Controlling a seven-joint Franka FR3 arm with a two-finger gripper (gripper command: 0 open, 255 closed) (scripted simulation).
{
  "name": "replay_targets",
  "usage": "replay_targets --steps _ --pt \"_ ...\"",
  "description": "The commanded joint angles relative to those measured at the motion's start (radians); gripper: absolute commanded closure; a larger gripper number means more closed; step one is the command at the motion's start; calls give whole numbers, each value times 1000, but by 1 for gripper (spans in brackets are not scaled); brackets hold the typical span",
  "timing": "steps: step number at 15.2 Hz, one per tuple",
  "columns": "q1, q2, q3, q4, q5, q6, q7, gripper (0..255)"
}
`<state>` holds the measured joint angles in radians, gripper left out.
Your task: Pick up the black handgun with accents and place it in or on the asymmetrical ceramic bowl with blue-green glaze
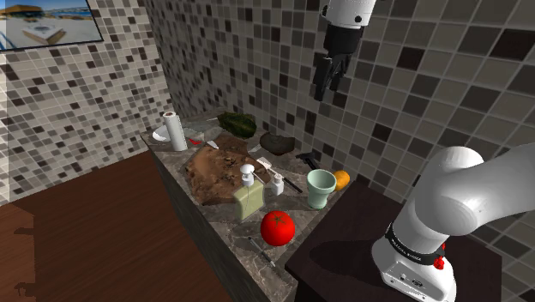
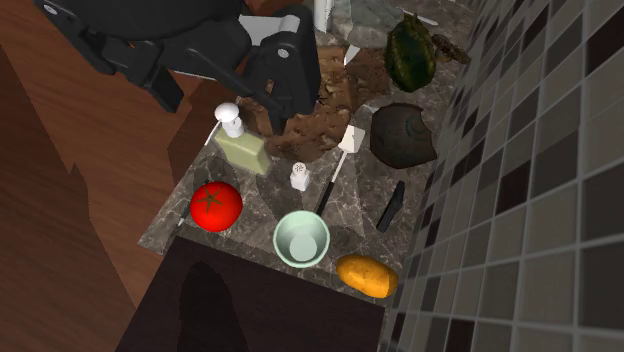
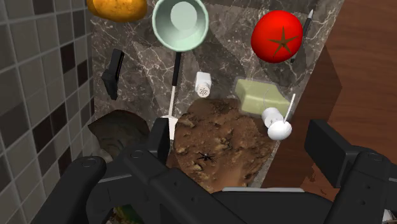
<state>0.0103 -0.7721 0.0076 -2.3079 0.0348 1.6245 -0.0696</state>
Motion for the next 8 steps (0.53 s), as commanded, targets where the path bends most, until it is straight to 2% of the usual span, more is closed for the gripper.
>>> replay_targets --steps 1,8 --pt "0 0 0 0 0 0 0 0" --pt "-41 90 -57 -135 -29 224 -29 0"
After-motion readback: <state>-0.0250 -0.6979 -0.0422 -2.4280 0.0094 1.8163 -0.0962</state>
